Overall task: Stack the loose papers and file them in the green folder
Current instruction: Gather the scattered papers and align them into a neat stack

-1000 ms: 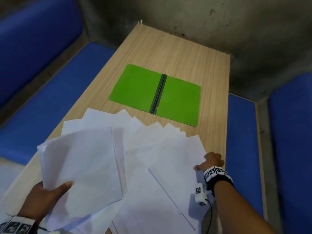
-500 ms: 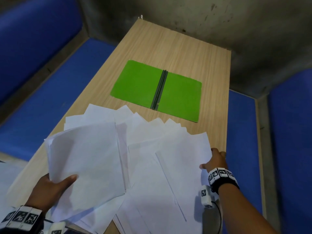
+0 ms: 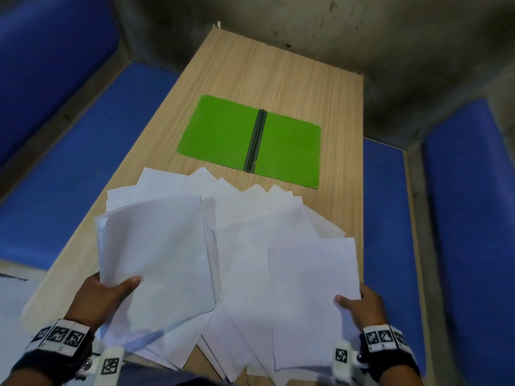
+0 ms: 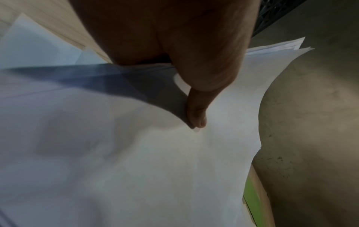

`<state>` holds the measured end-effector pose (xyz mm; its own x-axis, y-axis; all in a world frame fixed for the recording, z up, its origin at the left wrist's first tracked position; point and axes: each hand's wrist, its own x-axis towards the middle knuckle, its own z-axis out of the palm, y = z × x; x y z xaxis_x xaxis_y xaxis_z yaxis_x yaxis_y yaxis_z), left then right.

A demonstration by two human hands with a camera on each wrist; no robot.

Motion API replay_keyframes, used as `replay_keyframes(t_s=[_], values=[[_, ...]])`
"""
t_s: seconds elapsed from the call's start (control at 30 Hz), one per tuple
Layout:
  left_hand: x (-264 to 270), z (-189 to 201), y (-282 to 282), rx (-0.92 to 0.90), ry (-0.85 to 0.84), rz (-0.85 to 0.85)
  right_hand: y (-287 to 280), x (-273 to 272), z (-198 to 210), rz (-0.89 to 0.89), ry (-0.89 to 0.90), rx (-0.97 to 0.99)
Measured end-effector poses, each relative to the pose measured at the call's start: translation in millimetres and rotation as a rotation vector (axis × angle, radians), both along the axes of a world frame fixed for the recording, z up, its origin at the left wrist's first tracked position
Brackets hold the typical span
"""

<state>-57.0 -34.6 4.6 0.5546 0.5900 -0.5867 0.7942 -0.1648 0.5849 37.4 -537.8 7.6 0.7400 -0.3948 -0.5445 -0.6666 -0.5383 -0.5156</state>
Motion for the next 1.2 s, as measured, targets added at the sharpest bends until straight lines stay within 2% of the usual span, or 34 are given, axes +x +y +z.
replay_keyframes(t_s=[0.13,0.2,0.3,0.37,0.43,0.6,0.7,0.83,0.93,1.13,1.2], values=[[0,4,-1,0.009,0.028,-0.027,35,-34,-26,0.207,0.047,0.037],[-1,6,0,0.012,0.046,-0.042,52,-35,-41,0.342,0.012,-0.044],[-1,10,2,0.026,0.062,-0.063,74,-26,-47,0.517,0.070,-0.231],[-2,13,2,0.039,0.067,-0.065,87,-20,-43,0.534,0.122,-0.277],[-3,16,2,0.040,0.080,-0.066,96,-16,-40,0.498,0.162,-0.236],[-5,16,6,0.035,0.081,-0.042,95,-11,-37,0.544,0.252,-0.247],[-6,16,10,0.038,0.084,-0.017,79,-3,-33,0.352,0.180,-0.055],[-6,13,16,0.039,0.069,-0.007,62,1,-26,-0.113,0.146,0.095],[-5,8,17,0.046,0.061,-0.013,66,4,-26,-0.186,0.249,0.102],[3,-2,16,0.022,0.041,-0.046,94,7,-37,-0.431,0.275,0.358],[4,-7,17,0.005,0.031,-0.051,103,11,-45,-0.450,0.291,0.351]])
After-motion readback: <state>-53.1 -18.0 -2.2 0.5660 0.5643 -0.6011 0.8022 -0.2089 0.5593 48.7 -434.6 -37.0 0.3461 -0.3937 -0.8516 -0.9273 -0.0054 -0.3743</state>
